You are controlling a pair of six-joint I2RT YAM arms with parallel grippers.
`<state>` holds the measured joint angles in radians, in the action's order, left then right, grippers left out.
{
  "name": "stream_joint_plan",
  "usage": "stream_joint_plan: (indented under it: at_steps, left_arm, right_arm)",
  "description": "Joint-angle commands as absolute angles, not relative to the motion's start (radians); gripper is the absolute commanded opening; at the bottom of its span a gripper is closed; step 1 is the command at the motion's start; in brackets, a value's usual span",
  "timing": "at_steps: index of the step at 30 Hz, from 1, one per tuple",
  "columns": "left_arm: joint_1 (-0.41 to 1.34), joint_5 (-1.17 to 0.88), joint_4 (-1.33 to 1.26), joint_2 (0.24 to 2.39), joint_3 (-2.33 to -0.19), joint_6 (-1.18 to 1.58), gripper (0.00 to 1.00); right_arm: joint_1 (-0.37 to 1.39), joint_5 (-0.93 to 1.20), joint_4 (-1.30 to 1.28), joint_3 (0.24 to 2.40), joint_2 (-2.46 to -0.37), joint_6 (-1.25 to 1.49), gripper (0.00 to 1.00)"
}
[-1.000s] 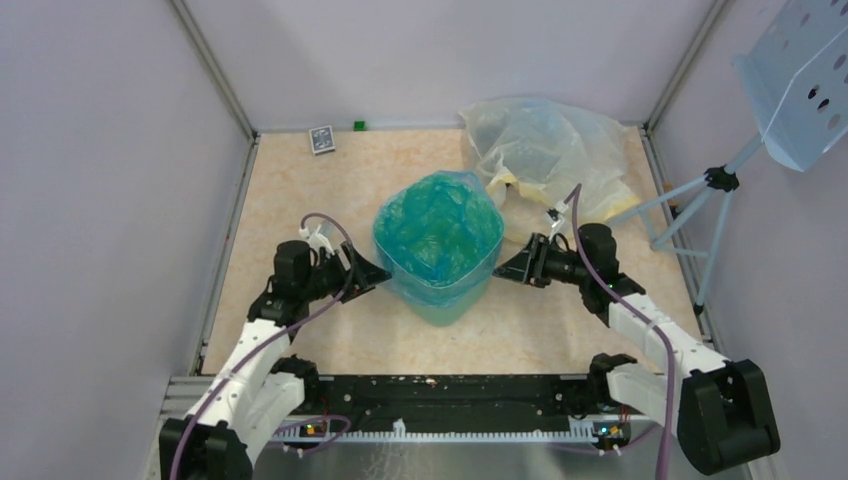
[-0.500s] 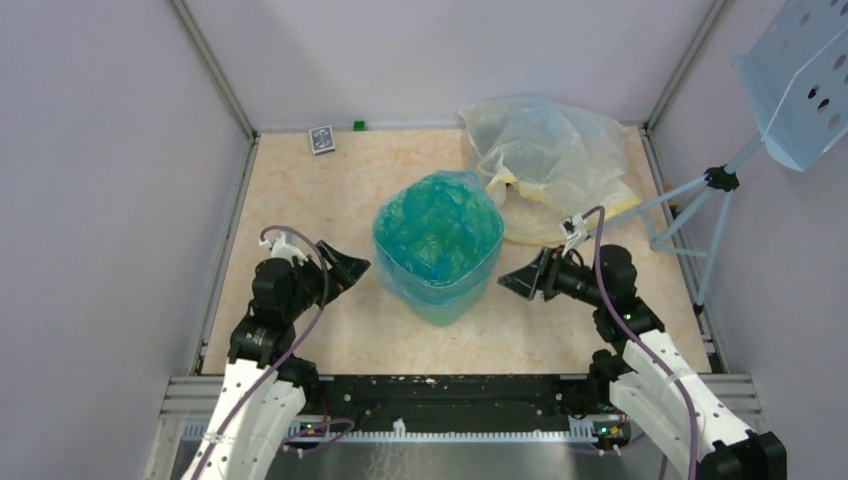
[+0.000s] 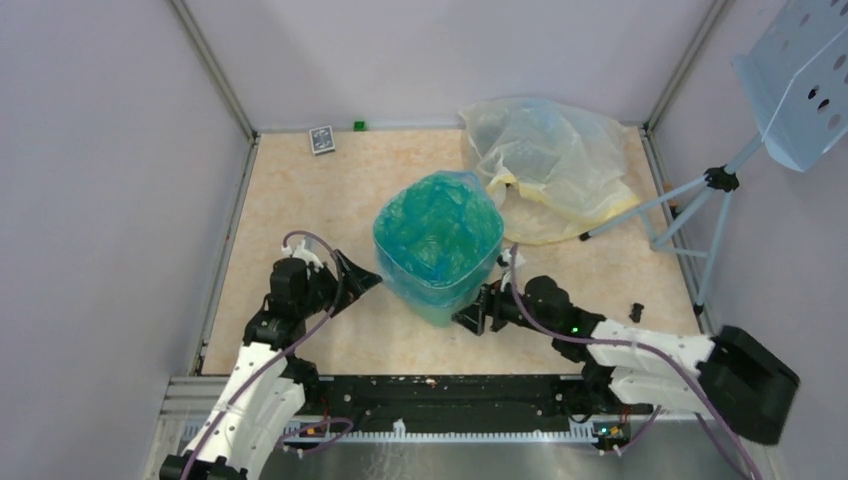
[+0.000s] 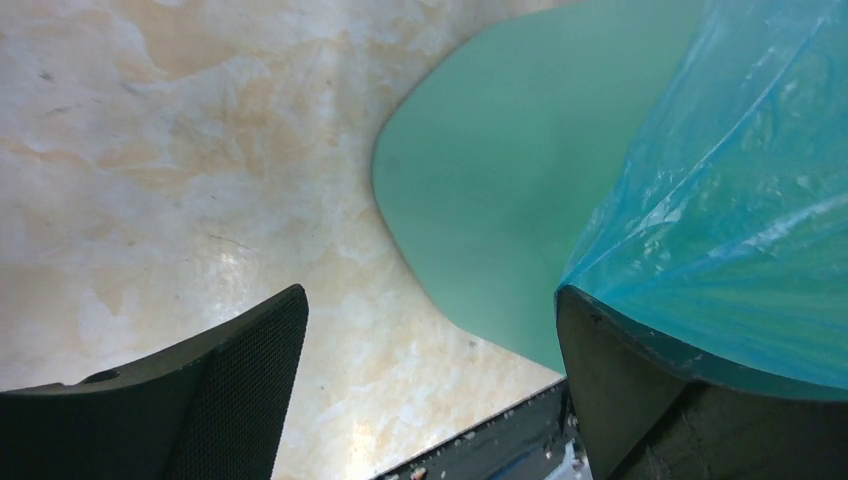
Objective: Put the trash bags into the trash bin
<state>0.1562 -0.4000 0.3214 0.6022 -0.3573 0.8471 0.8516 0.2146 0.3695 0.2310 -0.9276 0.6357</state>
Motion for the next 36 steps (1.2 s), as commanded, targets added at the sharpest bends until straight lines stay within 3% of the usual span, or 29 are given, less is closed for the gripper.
stream_joint_plan:
  at_steps: [1, 5, 8, 12, 16, 22, 29, 36]
  left_arm:
    - [0.154, -0.276, 0.333, 0.619, -0.428, 0.850, 0.98]
    - [0.151, -0.203, 0.342, 0.630, -0.442, 0.871, 0.99]
    - [0.145, -0.188, 0.303, 0.643, -0.436, 0.881, 0.99]
    - [0.133, -0.123, 0.318, 0.667, -0.468, 0.846, 0.99]
    - [0.116, -0.033, 0.365, 0.663, -0.502, 0.841, 0.99]
    - [0.106, 0.127, 0.439, 0.636, -0.544, 0.899, 0.99]
    - [0.106, 0.211, 0.469, 0.630, -0.652, 0.829, 0.99]
    - [0.106, 0.245, 0.480, 0.638, -0.756, 0.713, 0.99]
  right_arm:
    - [0.995, -0.073, 0.826, 0.362, -1.208, 0.574, 0.70]
    - [1.045, -0.094, 1.017, 0.516, -1.461, 0.524, 0.71]
    - [1.048, -0.017, 1.013, 0.572, -1.499, 0.520, 0.71]
    - [1.048, 0.032, 0.867, 0.496, -1.343, 0.439, 0.72]
    - [1.048, -0.037, 0.532, 0.468, -1.090, 0.342, 0.70]
    - [0.974, -0.155, 0.062, 0.705, -0.915, 0.317, 0.69]
    - [0.876, -0.206, -0.442, 1.278, -1.239, 0.289, 0.70]
    - [0.812, -0.220, -0.654, 1.622, -1.549, 0.263, 0.65]
